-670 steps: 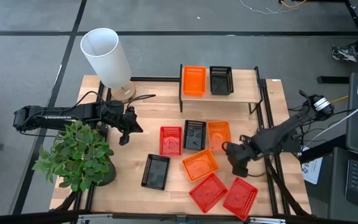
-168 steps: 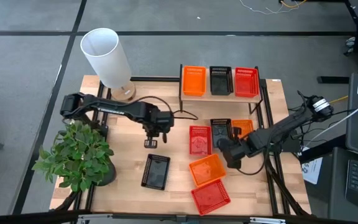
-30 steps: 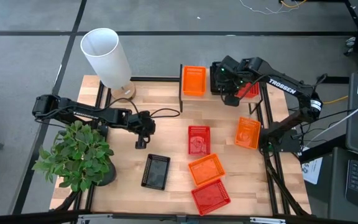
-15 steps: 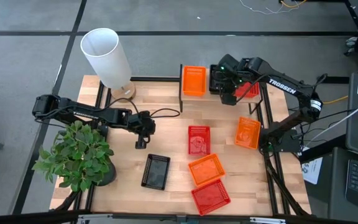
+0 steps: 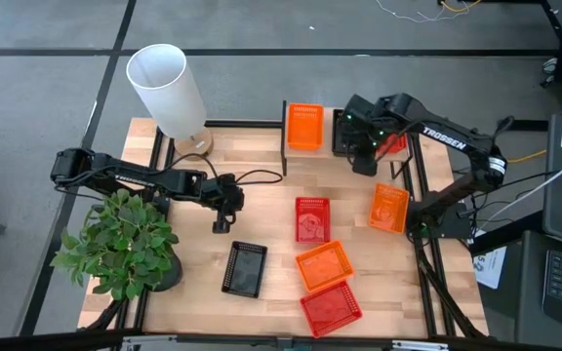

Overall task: Stack baskets on shelf by color
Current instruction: Stack the top black bin on the black bin on the shelf

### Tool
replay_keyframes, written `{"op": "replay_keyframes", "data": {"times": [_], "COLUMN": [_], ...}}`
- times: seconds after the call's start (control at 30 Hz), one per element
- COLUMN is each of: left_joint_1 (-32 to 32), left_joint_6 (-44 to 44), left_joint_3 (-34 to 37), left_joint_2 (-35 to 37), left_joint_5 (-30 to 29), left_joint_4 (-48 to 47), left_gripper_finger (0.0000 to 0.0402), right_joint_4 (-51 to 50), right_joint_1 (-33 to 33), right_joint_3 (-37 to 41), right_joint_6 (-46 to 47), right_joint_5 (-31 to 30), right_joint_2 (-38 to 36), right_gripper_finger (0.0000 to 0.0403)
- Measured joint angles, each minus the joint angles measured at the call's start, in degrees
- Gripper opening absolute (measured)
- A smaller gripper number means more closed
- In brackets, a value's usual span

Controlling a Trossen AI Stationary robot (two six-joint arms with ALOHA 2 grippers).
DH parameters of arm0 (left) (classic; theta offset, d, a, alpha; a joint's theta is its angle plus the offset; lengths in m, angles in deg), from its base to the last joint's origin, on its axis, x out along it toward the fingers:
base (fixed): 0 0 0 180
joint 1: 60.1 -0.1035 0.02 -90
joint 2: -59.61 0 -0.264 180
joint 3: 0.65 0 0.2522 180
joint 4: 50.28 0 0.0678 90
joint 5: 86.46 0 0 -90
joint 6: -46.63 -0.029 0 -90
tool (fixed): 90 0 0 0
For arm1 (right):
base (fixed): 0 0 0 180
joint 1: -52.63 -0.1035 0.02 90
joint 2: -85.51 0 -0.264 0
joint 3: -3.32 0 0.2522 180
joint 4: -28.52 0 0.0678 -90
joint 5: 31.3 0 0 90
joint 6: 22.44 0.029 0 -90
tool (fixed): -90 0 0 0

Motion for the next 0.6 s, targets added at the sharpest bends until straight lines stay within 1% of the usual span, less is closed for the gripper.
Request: {"op": "replay_keyframes", "data": {"times": [0.1, 0.17, 0.33, 0.47, 0.6], "left_joint_1": [0.0, 0.0, 0.0, 0.0, 0.0], "left_joint_6": [0.03, 0.67, 1.5, 1.5, 1.48], "left_joint_3": [0.0, 0.0, 0.0, 0.0, 0.0], "left_joint_2": [-0.02, -0.02, -0.02, -0.02, -0.02], "left_joint_5": [0.01, -0.01, -0.01, -0.01, -0.01], "left_joint_4": [0.23, 0.42, 0.67, 0.83, 1.43], "left_gripper_finger": [0.0, 0.0, 0.0, 0.0, 0.0], "right_joint_4": [3.14, 4.52, 5.99, 11.82, 20.76], "right_joint_1": [-0.95, -1.02, -0.34, 1.65, 4.82], "right_joint_3": [0.0, -0.02, 0.14, 3.11, 6.42], "right_joint_6": [-0.19, -1.09, -3.19, -4.91, -8.26], "right_joint_5": [-4.58, -6.37, -7.03, -7.07, -7.06], "right_joint_2": [-0.67, -1.07, -1.16, -0.78, 0.52], "right_gripper_finger": [0.0089, 0.0089, 0.0084, 0.008, 0.008]}}
